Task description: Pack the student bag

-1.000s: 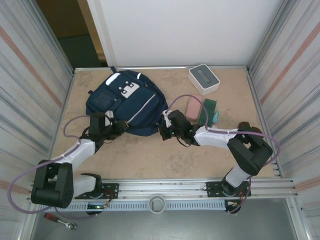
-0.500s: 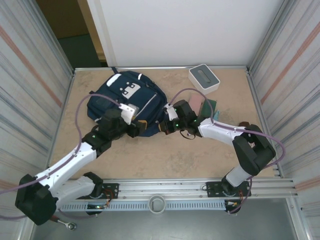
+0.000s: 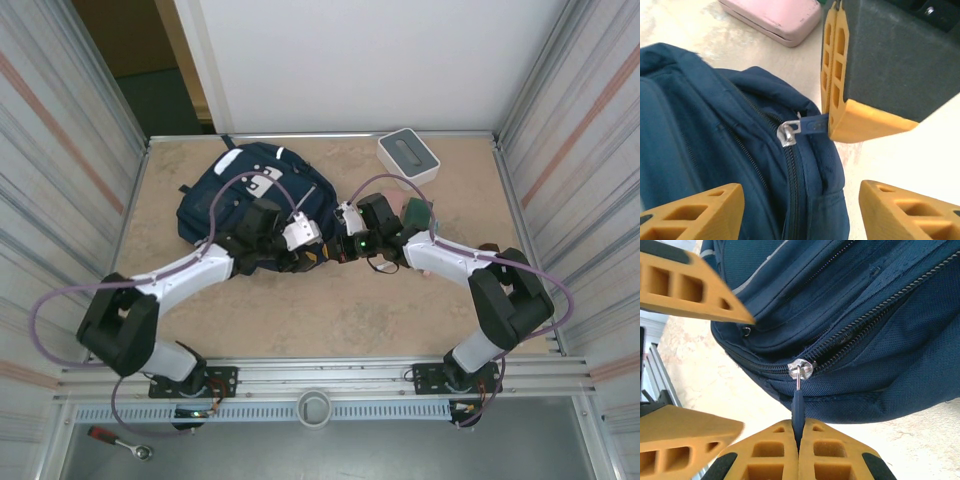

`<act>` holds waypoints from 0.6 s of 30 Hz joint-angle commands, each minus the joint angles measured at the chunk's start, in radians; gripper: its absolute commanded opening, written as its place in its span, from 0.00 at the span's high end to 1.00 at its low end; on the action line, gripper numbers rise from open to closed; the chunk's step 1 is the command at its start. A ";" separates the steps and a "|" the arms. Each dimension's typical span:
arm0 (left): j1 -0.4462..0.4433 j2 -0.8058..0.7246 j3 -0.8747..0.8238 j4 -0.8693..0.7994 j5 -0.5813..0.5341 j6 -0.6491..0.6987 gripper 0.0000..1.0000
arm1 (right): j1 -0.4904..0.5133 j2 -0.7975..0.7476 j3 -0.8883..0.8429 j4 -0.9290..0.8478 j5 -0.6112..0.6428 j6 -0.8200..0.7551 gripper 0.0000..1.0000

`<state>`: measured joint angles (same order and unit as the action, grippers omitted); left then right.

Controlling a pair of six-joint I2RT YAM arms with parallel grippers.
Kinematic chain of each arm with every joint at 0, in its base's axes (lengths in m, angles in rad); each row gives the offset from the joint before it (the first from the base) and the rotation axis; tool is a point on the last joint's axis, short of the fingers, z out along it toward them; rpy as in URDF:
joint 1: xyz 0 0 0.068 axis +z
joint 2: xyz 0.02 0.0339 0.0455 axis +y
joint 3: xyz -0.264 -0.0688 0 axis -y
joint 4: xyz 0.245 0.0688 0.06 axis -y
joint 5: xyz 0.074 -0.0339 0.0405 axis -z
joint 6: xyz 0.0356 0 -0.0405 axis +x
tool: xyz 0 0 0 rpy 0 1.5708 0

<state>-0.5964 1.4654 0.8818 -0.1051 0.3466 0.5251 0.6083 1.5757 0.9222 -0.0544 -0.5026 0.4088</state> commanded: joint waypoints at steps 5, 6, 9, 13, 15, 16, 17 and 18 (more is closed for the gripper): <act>0.038 0.085 0.058 -0.036 0.130 -0.016 0.47 | -0.001 -0.052 0.015 0.034 -0.039 0.001 1.00; 0.044 0.088 0.059 -0.038 0.148 -0.020 0.51 | -0.002 -0.054 0.009 0.038 -0.037 0.006 1.00; 0.059 0.090 0.049 -0.035 0.185 -0.024 0.65 | -0.001 -0.063 -0.004 0.051 -0.028 0.016 1.00; 0.084 0.095 0.051 -0.056 0.197 -0.022 0.81 | -0.001 -0.086 -0.021 0.049 -0.001 0.018 1.00; 0.097 0.090 0.057 -0.076 0.211 -0.020 0.87 | -0.001 -0.095 -0.028 0.036 0.021 0.006 1.00; 0.104 0.085 0.057 -0.080 0.214 -0.016 0.90 | -0.001 -0.097 -0.028 0.025 0.031 -0.005 1.00; 0.113 0.078 0.056 -0.082 0.216 -0.013 0.92 | -0.001 -0.097 -0.028 0.016 0.044 -0.015 1.00; 0.125 0.068 0.052 -0.085 0.221 -0.011 0.95 | -0.001 -0.097 -0.028 0.004 0.061 -0.025 1.00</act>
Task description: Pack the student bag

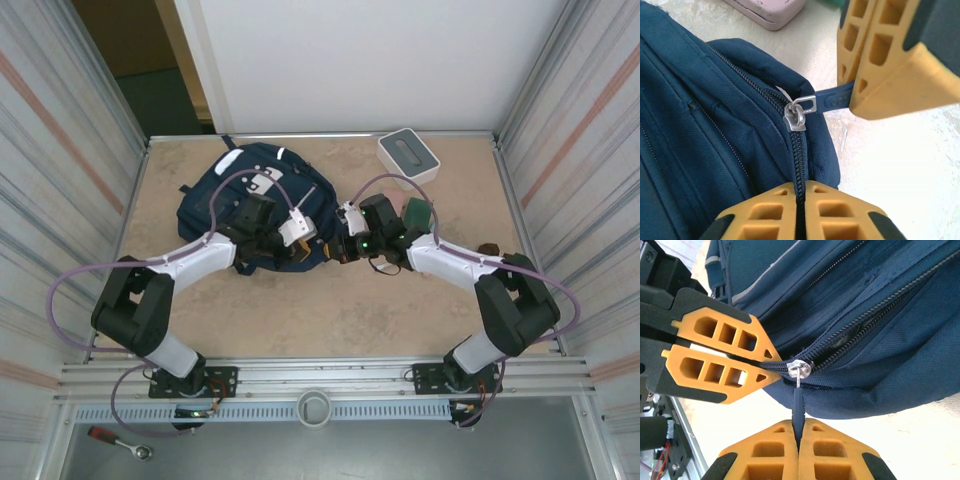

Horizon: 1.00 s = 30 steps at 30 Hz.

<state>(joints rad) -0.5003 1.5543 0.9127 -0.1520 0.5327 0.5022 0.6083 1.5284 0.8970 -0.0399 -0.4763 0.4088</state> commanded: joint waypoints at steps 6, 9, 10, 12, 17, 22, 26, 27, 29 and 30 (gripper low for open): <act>0.091 -0.108 -0.012 -0.035 0.060 0.012 1.00 | 0.001 -0.029 0.028 -0.103 0.220 -0.041 1.00; 0.126 -0.162 -0.058 0.006 0.082 -0.005 1.00 | 0.018 -0.006 0.057 -0.138 0.330 -0.037 1.00; 0.138 -0.178 -0.075 0.021 0.087 -0.012 1.00 | 0.026 -0.003 0.066 -0.145 0.366 -0.038 1.00; 0.152 -0.200 -0.096 0.030 0.077 -0.014 1.00 | 0.037 0.000 0.075 -0.147 0.417 -0.039 1.00; 0.153 -0.187 -0.108 -0.019 -0.027 0.022 1.00 | 0.037 0.001 0.101 -0.165 0.491 -0.013 1.00; 0.148 -0.110 -0.029 -0.133 0.019 0.029 0.88 | 0.052 -0.027 0.075 -0.058 0.347 -0.006 1.00; 0.116 -0.126 -0.026 -0.113 0.057 0.011 0.63 | 0.065 -0.059 0.051 0.020 0.258 0.023 1.00; 0.109 -0.135 -0.030 -0.094 0.062 -0.007 0.57 | 0.069 -0.067 0.050 0.032 0.244 0.030 1.00; 0.097 -0.152 -0.035 -0.067 0.071 -0.036 0.48 | 0.081 -0.083 0.048 0.041 0.234 0.037 1.00; 0.088 -0.155 -0.034 -0.049 0.064 -0.056 0.45 | 0.090 -0.090 0.049 0.045 0.233 0.038 1.00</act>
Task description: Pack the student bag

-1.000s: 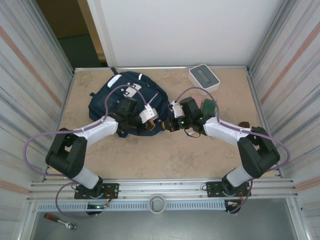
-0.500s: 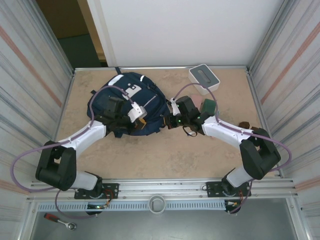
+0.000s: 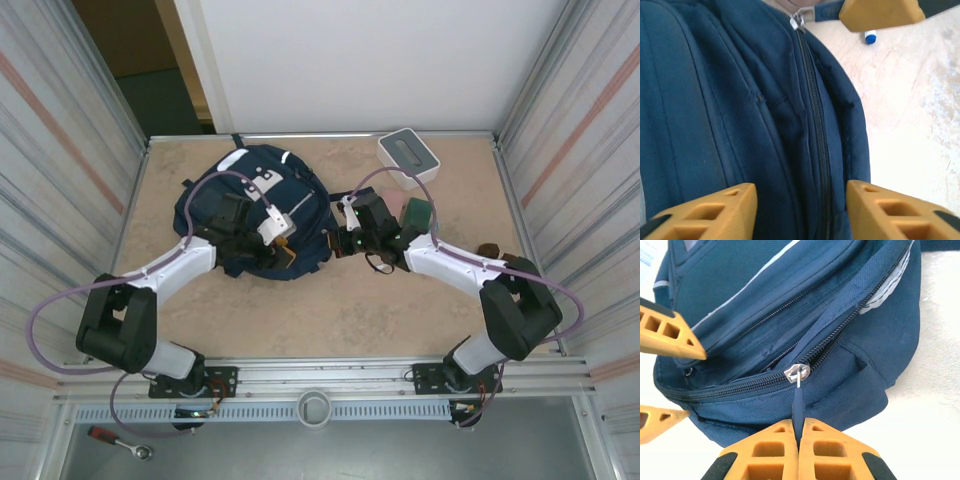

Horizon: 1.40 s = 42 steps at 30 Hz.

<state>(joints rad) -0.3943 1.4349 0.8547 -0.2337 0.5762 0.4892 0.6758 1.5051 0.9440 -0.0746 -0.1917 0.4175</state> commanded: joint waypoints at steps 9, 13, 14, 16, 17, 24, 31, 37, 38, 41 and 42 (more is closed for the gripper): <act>-0.057 0.078 0.118 0.035 0.005 -0.080 0.44 | 0.074 -0.086 0.012 0.091 -0.043 0.042 1.00; -0.057 0.122 0.161 -0.016 0.031 -0.073 0.68 | 0.077 -0.093 0.004 0.078 -0.009 0.041 1.00; -0.055 0.123 0.161 -0.022 0.032 -0.071 0.73 | 0.074 -0.094 0.001 0.073 0.001 0.039 1.00; -0.049 0.116 0.153 -0.023 0.045 -0.068 0.82 | 0.066 -0.098 -0.003 0.063 0.016 0.038 1.00; -0.045 0.113 0.150 -0.025 0.054 -0.067 0.84 | 0.063 -0.100 -0.006 0.062 0.020 0.040 1.00; 0.007 0.061 0.110 -0.007 0.107 -0.097 1.00 | 0.056 -0.107 0.001 0.014 0.102 0.041 1.00; 0.044 -0.063 0.016 0.094 0.152 -0.122 1.00 | 0.047 -0.080 0.031 -0.108 0.328 0.004 1.00; 0.079 -0.129 -0.051 0.160 0.159 -0.153 1.00 | 0.012 -0.035 0.062 -0.148 0.413 0.000 1.00; 0.086 -0.143 -0.064 0.176 0.156 -0.162 1.00 | 0.005 -0.026 0.066 -0.148 0.413 0.001 1.00; 0.109 -0.186 -0.112 0.226 0.145 -0.188 1.00 | -0.017 -0.001 0.083 -0.142 0.375 0.001 1.00; 0.109 -0.200 -0.128 0.241 0.122 -0.187 1.00 | -0.020 0.002 0.085 -0.132 0.348 0.000 1.00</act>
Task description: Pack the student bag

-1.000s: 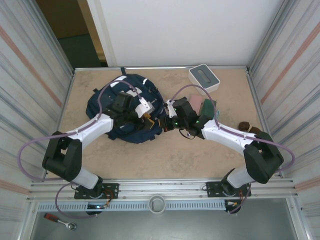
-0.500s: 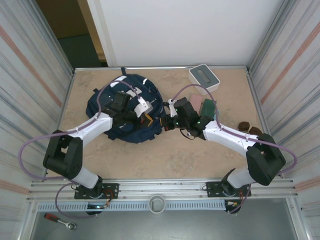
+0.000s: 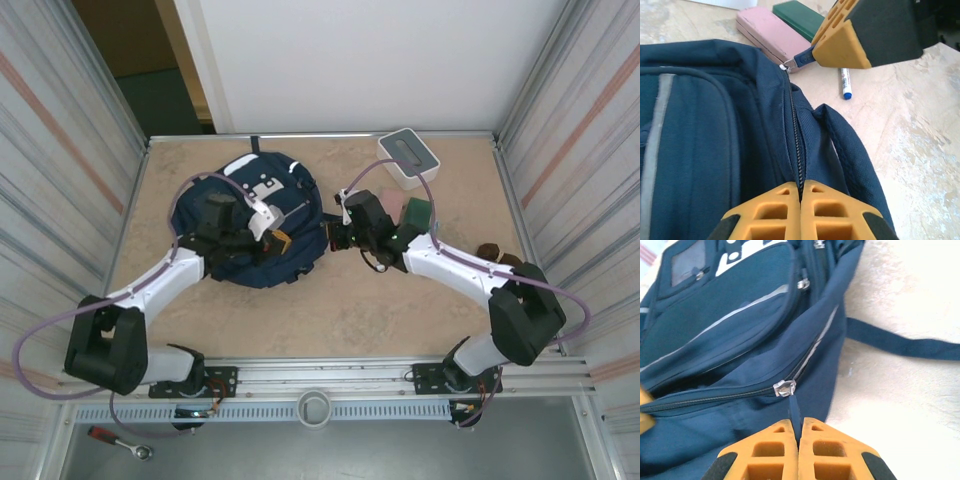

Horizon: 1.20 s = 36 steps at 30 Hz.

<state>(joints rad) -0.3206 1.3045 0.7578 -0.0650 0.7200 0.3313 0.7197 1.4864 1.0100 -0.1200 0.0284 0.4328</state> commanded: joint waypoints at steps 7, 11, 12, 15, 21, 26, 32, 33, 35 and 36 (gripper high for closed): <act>-0.020 -0.017 -0.010 -0.004 -0.045 0.050 1.00 | -0.056 -0.024 -0.024 0.051 -0.072 -0.006 1.00; -0.051 0.040 0.053 -0.048 -0.065 0.034 0.74 | -0.030 -0.072 -0.057 0.109 -0.129 0.009 1.00; -0.059 0.045 0.064 -0.050 -0.067 0.026 0.67 | -0.027 -0.077 -0.057 0.111 -0.139 0.014 1.00; -0.108 0.048 0.086 -0.047 -0.105 0.021 0.53 | -0.006 -0.094 -0.056 0.111 -0.155 0.020 1.00; -0.152 0.141 0.159 -0.114 -0.135 0.035 0.42 | 0.040 -0.118 -0.057 0.124 -0.150 0.024 1.00; -0.153 0.186 0.186 -0.153 -0.146 0.040 0.53 | 0.070 -0.132 -0.061 0.126 -0.137 0.024 1.00; -0.108 0.119 0.137 -0.133 -0.088 0.030 0.93 | 0.056 -0.103 -0.080 0.083 -0.035 0.016 1.00; -0.100 0.102 0.127 -0.130 -0.076 0.028 0.97 | 0.052 -0.093 -0.080 0.074 -0.010 0.012 1.00; -0.087 0.068 0.104 -0.106 -0.057 0.019 1.00 | 0.048 -0.074 -0.079 0.057 0.050 0.002 1.00; -0.081 0.047 0.086 -0.082 -0.044 0.009 1.00 | 0.043 -0.062 -0.076 0.050 0.079 -0.001 1.00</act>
<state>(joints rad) -0.4385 1.4292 0.8783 -0.1719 0.6472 0.3569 0.7845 1.4143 0.9329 -0.0582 -0.0448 0.4366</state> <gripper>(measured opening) 0.057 0.053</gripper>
